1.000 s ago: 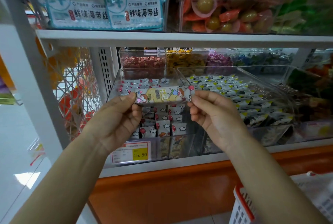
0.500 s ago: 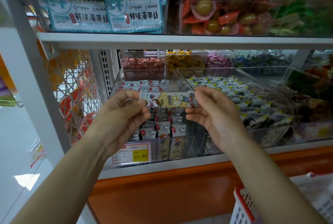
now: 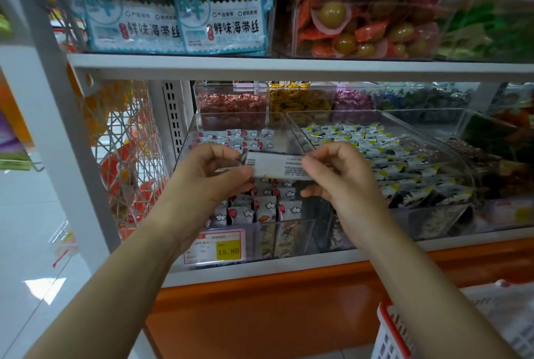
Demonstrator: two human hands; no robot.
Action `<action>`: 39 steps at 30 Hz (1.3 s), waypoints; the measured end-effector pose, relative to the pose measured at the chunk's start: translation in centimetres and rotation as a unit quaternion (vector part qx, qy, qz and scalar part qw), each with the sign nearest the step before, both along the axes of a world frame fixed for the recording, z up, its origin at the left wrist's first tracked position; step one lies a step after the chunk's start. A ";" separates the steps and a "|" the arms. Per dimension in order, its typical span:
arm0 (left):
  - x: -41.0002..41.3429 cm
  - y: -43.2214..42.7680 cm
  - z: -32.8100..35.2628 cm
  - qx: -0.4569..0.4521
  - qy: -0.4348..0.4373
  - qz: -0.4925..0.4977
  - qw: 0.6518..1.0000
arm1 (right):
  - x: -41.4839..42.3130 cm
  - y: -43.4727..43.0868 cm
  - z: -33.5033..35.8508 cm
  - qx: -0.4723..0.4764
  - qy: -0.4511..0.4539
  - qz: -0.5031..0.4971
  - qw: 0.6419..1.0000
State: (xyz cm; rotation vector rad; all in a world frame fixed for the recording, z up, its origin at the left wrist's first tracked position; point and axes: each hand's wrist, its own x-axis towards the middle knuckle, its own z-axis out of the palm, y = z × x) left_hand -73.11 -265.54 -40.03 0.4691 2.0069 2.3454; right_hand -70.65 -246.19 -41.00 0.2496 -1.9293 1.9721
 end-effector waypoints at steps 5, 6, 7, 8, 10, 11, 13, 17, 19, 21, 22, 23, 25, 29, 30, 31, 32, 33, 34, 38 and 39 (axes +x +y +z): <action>0.3 0.1 0.2 -0.058 0.037 0.003 0.998 | 0.1 -0.2 -0.2 0.071 0.018 -0.017 0.997; 0.3 0.0 0.3 -0.073 0.047 0.005 0.996 | 0.1 -0.2 -0.2 0.071 0.019 -0.016 0.997; 0.4 0.0 0.3 -0.091 0.055 0.008 0.994 | 0.1 -0.2 -0.2 0.066 0.018 -0.017 0.997; 0.5 0.0 0.4 -0.110 0.064 0.011 0.992 | 0.1 -0.2 -0.2 0.060 0.017 -0.019 0.998; 0.8 0.0 0.6 -0.150 0.081 0.010 0.985 | 0.1 -0.3 -0.1 0.050 0.017 -0.023 0.998; 1.0 0.1 0.7 -0.168 0.088 0.006 0.982 | 0.1 -0.3 -0.1 0.045 0.017 -0.027 0.998; 1.3 0.3 0.9 -0.198 0.111 0.000 0.974 | 0.0 -0.3 0.0 0.037 0.020 -0.047 0.998; 1.6 0.8 0.9 -0.213 0.110 0.003 0.971 | 0.0 -0.4 -0.2 0.048 0.038 -0.080 0.995; 1.5 0.7 0.9 -0.204 0.101 0.012 0.974 | 0.0 -0.5 -0.2 0.070 0.053 -0.083 0.993; 1.3 0.5 1.1 -0.191 0.097 0.016 0.977 | 0.1 -0.6 -0.2 0.081 0.060 -0.077 0.992; 1.3 0.3 1.2 -0.192 0.104 0.011 0.976 | 0.1 -0.6 -0.2 0.080 0.060 -0.072 0.992; 1.2 0.1 1.3 -0.202 0.114 0.003 0.973 | 0.1 -0.5 -0.1 0.080 0.057 -0.066 0.993; 1.1 -0.3 1.5 -0.237 0.131 -0.012 0.963 | 0.2 -0.4 0.1 0.088 0.051 -0.056 0.993; 0.8 -1.1 1.7 -0.304 0.162 -0.029 0.938 | 0.3 -0.5 0.3 0.110 0.043 -0.046 0.992; 0.8 -1.2 1.7 -0.318 0.172 -0.033 0.932 | 0.3 -0.6 0.3 0.113 0.044 -0.046 0.992; 0.8 -1.3 1.8 -0.331 0.181 -0.036 0.925 | 0.3 -0.7 0.3 0.115 0.043 -0.046 0.991; 0.7 -1.4 1.8 -0.344 0.189 -0.035 0.919 | 0.3 -0.7 0.4 0.117 0.042 -0.046 0.991; 0.7 -1.5 1.8 -0.352 0.192 -0.029 0.915 | 0.4 -0.8 0.4 0.118 0.040 -0.045 0.991; 0.7 -1.5 1.7 -0.355 0.192 -0.023 0.915 | 0.4 -0.8 0.4 0.119 0.038 -0.044 0.991; 0.5 -1.5 1.7 -0.352 0.186 0.000 0.917 | 0.2 -0.9 0.4 0.126 0.032 -0.042 0.991; 0.5 -1.5 1.7 -0.352 0.186 0.002 0.917 | 0.2 -0.9 0.4 0.122 0.026 -0.038 0.991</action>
